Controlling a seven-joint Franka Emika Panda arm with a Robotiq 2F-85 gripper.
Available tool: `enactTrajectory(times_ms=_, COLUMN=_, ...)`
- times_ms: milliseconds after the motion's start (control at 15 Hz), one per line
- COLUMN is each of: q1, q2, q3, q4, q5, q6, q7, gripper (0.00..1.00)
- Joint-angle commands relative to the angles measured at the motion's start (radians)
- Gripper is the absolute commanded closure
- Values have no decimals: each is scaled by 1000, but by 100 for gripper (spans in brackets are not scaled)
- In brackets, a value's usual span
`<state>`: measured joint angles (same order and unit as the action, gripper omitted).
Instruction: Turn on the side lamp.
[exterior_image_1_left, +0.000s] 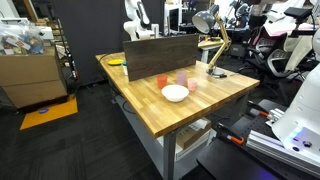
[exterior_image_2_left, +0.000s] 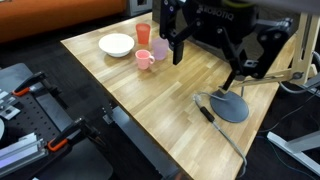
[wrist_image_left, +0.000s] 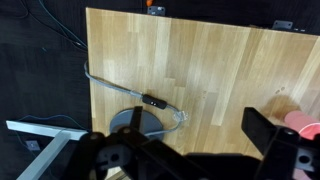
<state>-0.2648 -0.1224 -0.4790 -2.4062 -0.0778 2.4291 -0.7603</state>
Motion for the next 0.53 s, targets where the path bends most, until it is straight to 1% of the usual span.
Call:
enactTrajectory(times_ms=0, q1=-27, q2=5, q3=29, q4=2, q5=5, q6=-2, q7=-1, gripper=0)
enactTrajectory(times_ms=267, q1=-27, q2=6, q3=29, q4=3, q5=6, q6=-2, q7=-1, gripper=0)
enactTrajectory(times_ms=467, q1=-15, q2=65, q3=32, q4=41, q5=79, q6=18, q7=-5, gripper=0)
